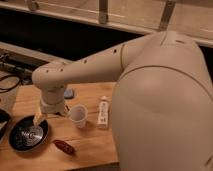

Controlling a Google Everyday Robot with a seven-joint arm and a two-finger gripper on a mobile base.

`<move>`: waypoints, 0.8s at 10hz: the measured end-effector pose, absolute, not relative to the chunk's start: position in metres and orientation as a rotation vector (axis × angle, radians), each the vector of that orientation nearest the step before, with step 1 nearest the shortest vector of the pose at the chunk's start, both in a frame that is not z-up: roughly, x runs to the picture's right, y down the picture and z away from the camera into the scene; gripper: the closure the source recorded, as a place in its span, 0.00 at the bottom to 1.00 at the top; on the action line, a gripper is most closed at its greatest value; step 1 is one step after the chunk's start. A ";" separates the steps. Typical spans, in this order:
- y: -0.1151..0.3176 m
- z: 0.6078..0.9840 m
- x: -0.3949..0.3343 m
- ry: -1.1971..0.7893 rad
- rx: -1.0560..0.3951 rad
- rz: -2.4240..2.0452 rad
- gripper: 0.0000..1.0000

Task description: Drag the pepper across the table

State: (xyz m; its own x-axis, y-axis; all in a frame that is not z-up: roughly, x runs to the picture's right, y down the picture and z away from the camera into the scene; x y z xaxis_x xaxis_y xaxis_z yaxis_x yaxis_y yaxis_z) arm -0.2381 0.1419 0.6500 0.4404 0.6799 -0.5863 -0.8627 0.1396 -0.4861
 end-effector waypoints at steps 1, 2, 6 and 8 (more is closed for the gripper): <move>0.149 0.656 -0.239 0.267 -0.893 1.129 0.20; 0.161 0.663 -0.242 0.292 -0.909 1.118 0.20; 0.196 0.687 -0.249 0.342 -0.970 1.107 0.20; 0.209 0.686 -0.258 0.330 -1.021 1.084 0.20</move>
State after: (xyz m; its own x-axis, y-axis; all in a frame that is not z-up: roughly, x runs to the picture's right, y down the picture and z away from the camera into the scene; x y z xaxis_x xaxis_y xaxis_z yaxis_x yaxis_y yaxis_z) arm -0.2584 0.2085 0.6861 0.4732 0.5719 -0.6701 -0.8481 0.0901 -0.5221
